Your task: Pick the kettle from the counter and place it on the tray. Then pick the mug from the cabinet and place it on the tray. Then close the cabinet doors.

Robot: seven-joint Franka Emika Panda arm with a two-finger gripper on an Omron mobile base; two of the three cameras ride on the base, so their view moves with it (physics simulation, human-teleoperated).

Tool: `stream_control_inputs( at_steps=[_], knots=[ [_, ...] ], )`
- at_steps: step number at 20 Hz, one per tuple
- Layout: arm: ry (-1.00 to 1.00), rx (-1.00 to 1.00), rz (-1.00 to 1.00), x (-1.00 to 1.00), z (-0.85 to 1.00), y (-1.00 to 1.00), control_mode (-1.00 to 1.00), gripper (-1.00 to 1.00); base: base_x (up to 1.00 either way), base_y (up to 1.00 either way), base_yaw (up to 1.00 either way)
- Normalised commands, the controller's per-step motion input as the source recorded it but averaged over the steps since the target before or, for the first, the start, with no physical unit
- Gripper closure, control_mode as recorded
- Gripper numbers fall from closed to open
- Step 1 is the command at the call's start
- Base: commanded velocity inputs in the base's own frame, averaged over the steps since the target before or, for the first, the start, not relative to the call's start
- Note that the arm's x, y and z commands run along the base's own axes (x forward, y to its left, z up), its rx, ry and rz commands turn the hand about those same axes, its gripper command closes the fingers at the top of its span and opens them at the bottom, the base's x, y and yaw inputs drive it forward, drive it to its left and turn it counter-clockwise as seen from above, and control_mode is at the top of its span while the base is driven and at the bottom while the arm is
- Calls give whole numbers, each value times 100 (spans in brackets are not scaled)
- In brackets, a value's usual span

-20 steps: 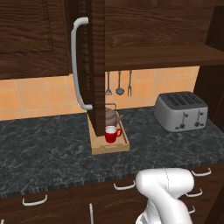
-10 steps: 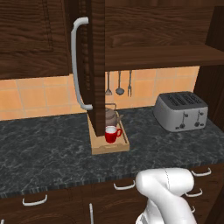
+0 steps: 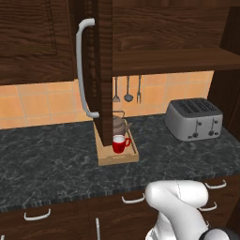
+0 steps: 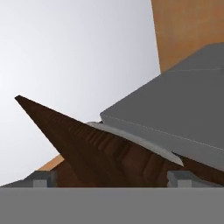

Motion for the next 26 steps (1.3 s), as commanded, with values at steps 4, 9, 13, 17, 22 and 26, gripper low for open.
stream_control_inputs(
  at_steps=[4,9,13,17,22,26],
  knots=[
    [8,-2,-1,-2,-47,-2,-100,-100,0,0,0],
    [8,-1,0,0,-57,0,-100,-100,0,0,0],
    [4,1,0,3,-37,-18,-100,-100,0,0,0],
    [3,3,0,26,-10,-24,-100,-100,0,0,0],
    [9,1,0,35,0,-14,-100,-100,0,0,0],
    [11,0,0,35,0,-12,-100,-100,0,0,0]
  ],
)
